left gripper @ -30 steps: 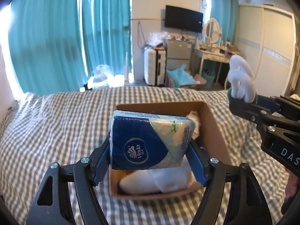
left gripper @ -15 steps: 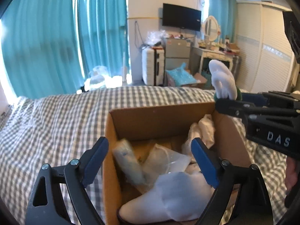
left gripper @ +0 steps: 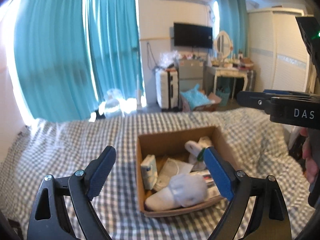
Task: Organize soft objects
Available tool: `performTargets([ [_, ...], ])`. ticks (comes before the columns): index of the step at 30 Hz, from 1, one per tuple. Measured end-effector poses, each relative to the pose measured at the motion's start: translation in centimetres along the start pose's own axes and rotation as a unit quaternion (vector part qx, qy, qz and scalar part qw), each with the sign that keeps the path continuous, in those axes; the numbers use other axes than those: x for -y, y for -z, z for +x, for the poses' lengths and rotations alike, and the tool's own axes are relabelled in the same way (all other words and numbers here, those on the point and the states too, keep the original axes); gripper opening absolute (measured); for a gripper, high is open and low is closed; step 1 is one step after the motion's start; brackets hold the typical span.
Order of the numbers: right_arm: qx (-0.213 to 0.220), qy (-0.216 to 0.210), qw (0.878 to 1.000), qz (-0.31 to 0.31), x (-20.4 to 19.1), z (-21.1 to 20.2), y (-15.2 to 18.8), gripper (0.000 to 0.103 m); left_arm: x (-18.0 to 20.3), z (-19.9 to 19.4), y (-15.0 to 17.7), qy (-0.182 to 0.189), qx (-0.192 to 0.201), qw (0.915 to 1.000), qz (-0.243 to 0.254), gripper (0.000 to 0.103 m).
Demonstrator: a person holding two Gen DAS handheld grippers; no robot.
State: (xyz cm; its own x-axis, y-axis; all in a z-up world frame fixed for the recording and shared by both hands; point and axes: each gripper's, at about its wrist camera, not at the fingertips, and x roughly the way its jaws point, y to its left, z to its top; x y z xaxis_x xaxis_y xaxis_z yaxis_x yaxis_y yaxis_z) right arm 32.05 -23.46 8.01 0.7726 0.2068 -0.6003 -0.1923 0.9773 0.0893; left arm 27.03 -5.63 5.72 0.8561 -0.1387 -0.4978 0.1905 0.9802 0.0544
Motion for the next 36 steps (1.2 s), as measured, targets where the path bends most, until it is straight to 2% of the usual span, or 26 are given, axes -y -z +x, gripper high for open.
performTargets([
  [2,0.024,0.013,1.0,-0.003,-0.1,-3.6,-0.5,0.082,-0.1,-2.3,-0.7,0.002,0.017,0.9999,-0.001,0.093],
  [4,0.044,0.023,0.999,-0.006,-0.3,-6.6,-0.7,0.088,0.1,-5.3,-1.4,0.0,0.04,0.9992,0.001,0.103],
  [7,0.076,0.026,0.997,-0.003,-0.3,-11.5,-0.5,0.095,0.4,-10.2,-2.3,-0.01,0.089,0.996,0.009,0.103],
  [9,0.1,0.024,0.995,0.0,-0.6,-14.8,-0.1,0.103,0.5,-12.8,-2.6,-0.018,0.112,0.9934,0.014,0.103],
  [14,0.139,0.056,0.989,-0.006,-1.9,-20.4,2.0,0.103,0.6,-18.0,-2.4,-0.016,0.148,0.9888,0.004,0.103],
  [18,0.156,0.047,0.987,-0.002,-2.5,-23.2,4.6,0.103,0.6,-20.7,-1.1,-0.018,0.166,0.986,-0.005,0.103],
  [21,0.159,0.048,0.986,0.005,-2.8,-23.4,6.9,0.103,0.4,-20.5,1.0,-0.027,0.159,0.9864,-0.032,0.103],
  [23,0.166,0.025,0.985,0.028,-2.6,-23.0,9.2,0.103,0.6,-19.5,2.5,-0.028,0.153,0.987,-0.039,0.103],
  [29,0.144,0.03,0.988,0.052,-2.3,-18.1,15.3,0.103,1.2,-16.4,8.9,-0.02,0.13,0.9904,-0.044,0.103],
  [32,0.123,0.045,0.991,0.04,-2.6,-15.8,17.2,0.103,1.6,-15.6,10.5,-0.022,0.122,0.9918,-0.031,0.103],
  [36,0.114,0.049,0.992,0.039,-2.5,-14.6,17.6,0.103,1.1,-14.8,10.7,-0.026,0.109,0.9929,-0.038,0.103],
])
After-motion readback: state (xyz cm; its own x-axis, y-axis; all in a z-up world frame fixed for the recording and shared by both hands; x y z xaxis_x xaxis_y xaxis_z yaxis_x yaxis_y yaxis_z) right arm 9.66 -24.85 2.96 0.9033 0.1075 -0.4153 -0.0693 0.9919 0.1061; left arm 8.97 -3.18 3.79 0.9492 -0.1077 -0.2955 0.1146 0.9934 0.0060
